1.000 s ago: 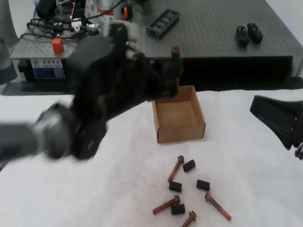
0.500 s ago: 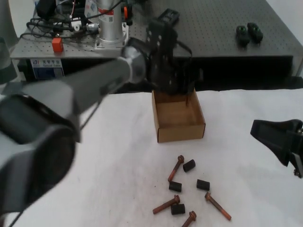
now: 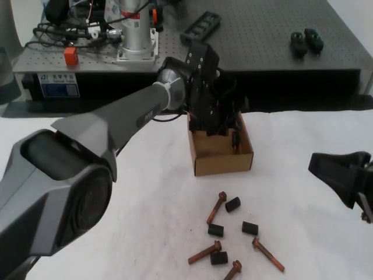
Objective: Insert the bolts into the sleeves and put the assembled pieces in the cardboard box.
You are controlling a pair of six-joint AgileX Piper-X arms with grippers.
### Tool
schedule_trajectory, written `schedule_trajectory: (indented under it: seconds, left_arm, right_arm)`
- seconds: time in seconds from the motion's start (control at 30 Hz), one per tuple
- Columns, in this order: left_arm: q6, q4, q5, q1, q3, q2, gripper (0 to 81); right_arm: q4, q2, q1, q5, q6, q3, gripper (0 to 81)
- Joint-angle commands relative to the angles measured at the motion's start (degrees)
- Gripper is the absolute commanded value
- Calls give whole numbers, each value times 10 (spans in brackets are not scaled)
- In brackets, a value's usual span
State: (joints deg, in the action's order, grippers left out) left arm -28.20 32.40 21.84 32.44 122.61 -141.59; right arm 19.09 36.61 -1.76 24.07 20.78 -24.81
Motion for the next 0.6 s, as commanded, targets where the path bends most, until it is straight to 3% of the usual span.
schedule_trajectory:
  seconds: [0.0, 0.1, 0.33, 0.57]
  left_arm:
    - [-30, 1, 88, -1, 6, 36, 310]
    - [14, 27, 69, -3, 6, 83, 269]
    - [206, 174, -158, -3, -26, 202, 240]
    - [213, 84, -181, -8, -255, 335, 240]
  right_arm:
    - [36, 30, 2, -4, -43, -4, 386]
    - [108, 93, 17, -38, -129, -26, 386]
    - [190, 324, 86, -128, -285, -121, 386]
    - [204, 517, 149, -197, -339, -203, 385]
